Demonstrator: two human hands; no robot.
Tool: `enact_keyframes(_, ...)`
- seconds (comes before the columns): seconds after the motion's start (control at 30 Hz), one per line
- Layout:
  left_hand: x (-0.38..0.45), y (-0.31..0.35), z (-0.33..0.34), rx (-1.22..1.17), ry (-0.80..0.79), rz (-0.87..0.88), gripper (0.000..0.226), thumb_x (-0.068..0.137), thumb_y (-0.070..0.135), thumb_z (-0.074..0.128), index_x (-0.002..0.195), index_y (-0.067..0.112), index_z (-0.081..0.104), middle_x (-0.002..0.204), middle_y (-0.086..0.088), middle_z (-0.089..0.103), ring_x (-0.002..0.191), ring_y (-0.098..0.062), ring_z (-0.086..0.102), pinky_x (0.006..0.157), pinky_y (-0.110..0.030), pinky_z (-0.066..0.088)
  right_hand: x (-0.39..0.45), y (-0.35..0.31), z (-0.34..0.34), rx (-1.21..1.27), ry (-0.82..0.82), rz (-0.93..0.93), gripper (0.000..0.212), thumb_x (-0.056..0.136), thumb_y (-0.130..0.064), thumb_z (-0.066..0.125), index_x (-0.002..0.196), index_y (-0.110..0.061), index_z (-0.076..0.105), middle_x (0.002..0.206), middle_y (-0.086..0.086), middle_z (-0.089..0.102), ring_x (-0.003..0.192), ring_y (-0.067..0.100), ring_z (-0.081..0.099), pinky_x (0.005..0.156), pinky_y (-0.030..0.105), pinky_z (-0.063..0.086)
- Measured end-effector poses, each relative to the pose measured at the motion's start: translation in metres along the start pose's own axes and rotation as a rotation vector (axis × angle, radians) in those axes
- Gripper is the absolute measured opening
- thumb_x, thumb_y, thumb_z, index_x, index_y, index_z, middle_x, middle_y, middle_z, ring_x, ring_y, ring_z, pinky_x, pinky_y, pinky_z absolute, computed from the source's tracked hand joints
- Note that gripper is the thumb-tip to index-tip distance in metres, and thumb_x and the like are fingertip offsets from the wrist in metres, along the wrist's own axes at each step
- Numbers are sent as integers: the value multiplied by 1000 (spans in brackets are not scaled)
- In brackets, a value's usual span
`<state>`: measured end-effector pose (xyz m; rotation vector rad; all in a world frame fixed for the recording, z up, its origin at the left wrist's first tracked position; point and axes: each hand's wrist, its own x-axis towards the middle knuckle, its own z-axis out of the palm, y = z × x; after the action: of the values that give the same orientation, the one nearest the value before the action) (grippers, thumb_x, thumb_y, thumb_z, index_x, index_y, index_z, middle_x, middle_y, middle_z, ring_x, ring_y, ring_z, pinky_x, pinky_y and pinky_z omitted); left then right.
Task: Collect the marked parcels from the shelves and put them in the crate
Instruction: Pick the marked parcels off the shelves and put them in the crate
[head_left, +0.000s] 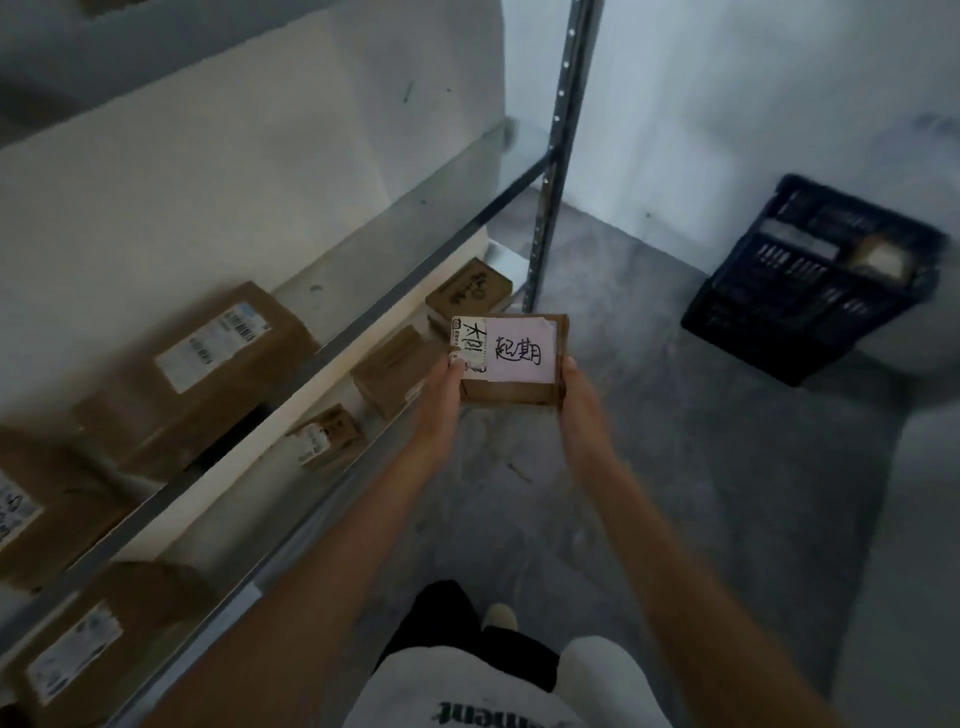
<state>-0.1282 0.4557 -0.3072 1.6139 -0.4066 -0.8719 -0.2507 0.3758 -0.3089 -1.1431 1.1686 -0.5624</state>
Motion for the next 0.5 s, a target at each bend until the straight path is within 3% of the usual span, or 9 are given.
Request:
enact_keyframes(0.2, 41, 19, 74, 43, -176, 9, 28, 101, 18, 36, 116, 18, 59, 115, -2, 64, 109, -20, 61, 91, -30, 50, 39, -13, -55, 29, 174, -32, 41, 102, -37, 32, 123, -21, 63, 117, -2, 67, 108, 12, 60, 91, 25, 48)
enact_keyframes(0.3, 63, 30, 111, 52, -232, 20, 28, 96, 28, 41, 115, 18, 59, 109, 1, 65, 103, -15, 62, 82, -18, 51, 62, -27, -78, 59, 210, -64, 39, 103, -32, 34, 135, -20, 55, 128, -2, 60, 119, 15, 55, 99, 28, 44)
enact_keyframes(0.37, 79, 36, 137, 61, -271, 29, 35, 88, 36, 42, 115, 21, 59, 114, -3, 65, 106, -20, 61, 90, -30, 51, 77, -35, -92, 72, 276, -55, 39, 104, -30, 36, 139, -20, 50, 129, -4, 56, 117, 12, 51, 93, 23, 40)
enact_keyframes(0.43, 92, 41, 162, 86, -326, 35, 31, 94, 32, 41, 117, 20, 58, 117, -5, 65, 109, -22, 61, 95, -37, 49, 89, -41, -107, 92, 326, -60, 37, 104, -30, 38, 138, -22, 49, 130, -1, 57, 115, 11, 51, 84, 18, 41)
enact_keyframes(0.5, 103, 44, 183, 106, -373, 23, 32, 97, 30, 40, 121, 18, 58, 116, -2, 65, 104, -17, 61, 90, -26, 51, 99, -49, -123, 108, 379, -50, 37, 104, -30, 37, 138, -22, 48, 128, -3, 56, 115, 12, 51, 80, 15, 39)
